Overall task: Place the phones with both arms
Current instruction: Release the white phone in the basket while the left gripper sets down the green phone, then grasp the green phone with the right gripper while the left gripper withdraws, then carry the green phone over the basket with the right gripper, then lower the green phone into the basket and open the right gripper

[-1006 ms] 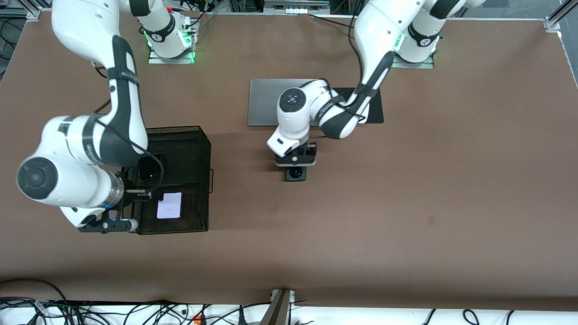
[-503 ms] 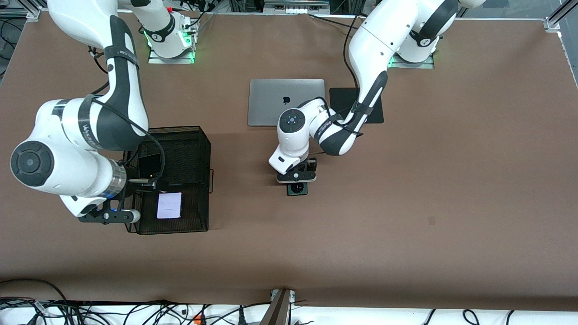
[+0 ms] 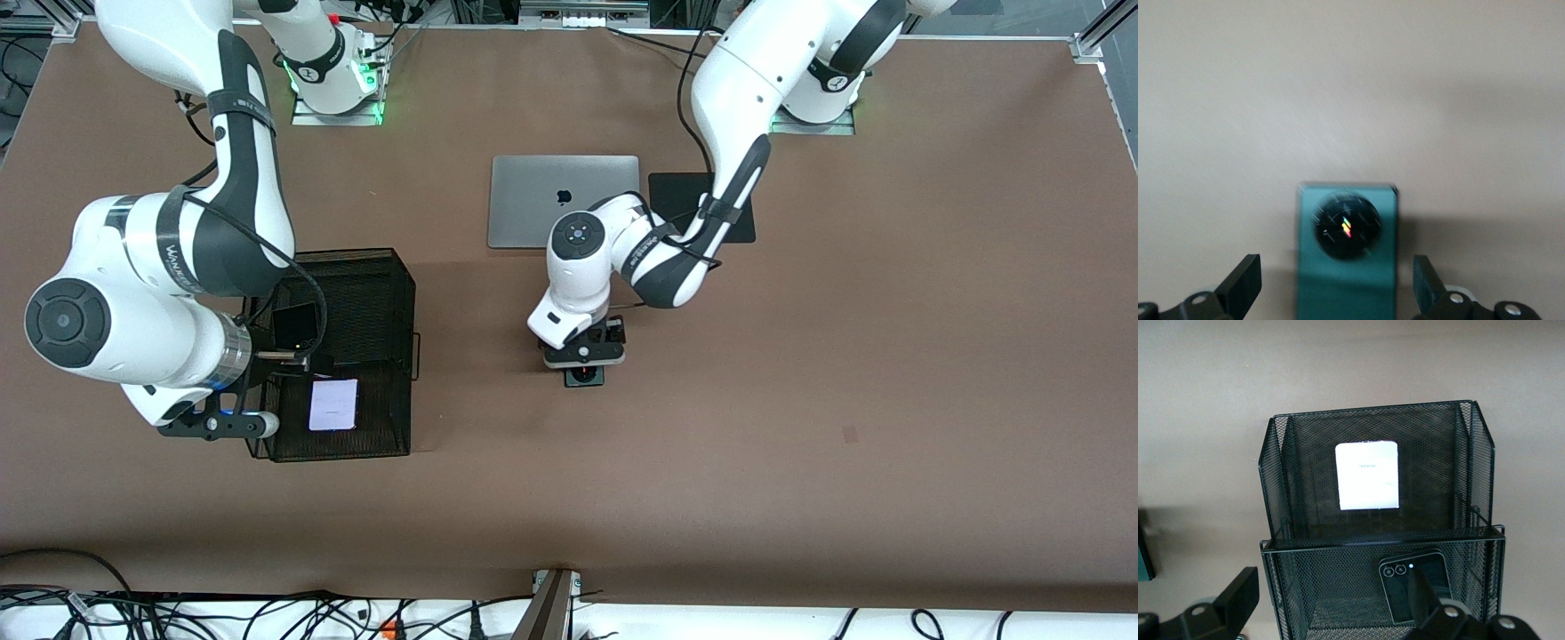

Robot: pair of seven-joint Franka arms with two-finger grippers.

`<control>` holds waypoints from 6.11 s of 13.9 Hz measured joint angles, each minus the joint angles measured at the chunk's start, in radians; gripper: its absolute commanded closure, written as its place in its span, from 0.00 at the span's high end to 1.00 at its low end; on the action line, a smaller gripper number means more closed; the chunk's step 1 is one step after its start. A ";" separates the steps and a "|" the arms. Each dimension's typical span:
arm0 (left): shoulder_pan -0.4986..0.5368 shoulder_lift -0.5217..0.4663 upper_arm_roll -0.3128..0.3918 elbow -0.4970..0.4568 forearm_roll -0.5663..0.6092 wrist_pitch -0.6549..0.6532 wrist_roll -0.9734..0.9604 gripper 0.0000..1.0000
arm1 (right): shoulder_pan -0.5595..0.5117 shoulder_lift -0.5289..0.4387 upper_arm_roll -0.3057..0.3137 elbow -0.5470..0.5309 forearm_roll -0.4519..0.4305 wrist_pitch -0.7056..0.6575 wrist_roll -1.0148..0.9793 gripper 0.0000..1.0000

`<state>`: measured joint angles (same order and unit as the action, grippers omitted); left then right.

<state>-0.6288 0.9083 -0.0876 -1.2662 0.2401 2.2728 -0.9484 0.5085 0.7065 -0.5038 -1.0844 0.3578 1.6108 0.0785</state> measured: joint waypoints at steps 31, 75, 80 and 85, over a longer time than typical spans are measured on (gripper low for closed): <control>0.637 -0.721 -0.016 -0.049 -0.185 -0.887 0.850 1.00 | 0.458 0.352 0.185 -0.045 -0.048 0.619 0.470 0.99; 0.656 -0.722 -0.023 -0.059 -0.234 -0.883 0.866 1.00 | 0.463 -0.215 -0.263 -0.583 -0.055 0.302 -0.072 0.00; 0.656 -0.722 -0.023 -0.059 -0.234 -0.872 0.866 1.00 | 0.471 -0.381 -0.263 -0.862 -0.055 0.475 -0.083 0.00; 0.656 -0.720 -0.023 -0.059 -0.234 -0.870 0.866 1.00 | 0.486 -0.413 -0.255 -0.974 -0.055 0.598 -0.083 0.00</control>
<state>0.0268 0.1884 -0.1103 -1.3257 0.0065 1.4028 -0.0828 0.9949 0.2936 -0.7591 -2.0587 0.3025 2.2085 -0.0049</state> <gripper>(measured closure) 0.000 0.198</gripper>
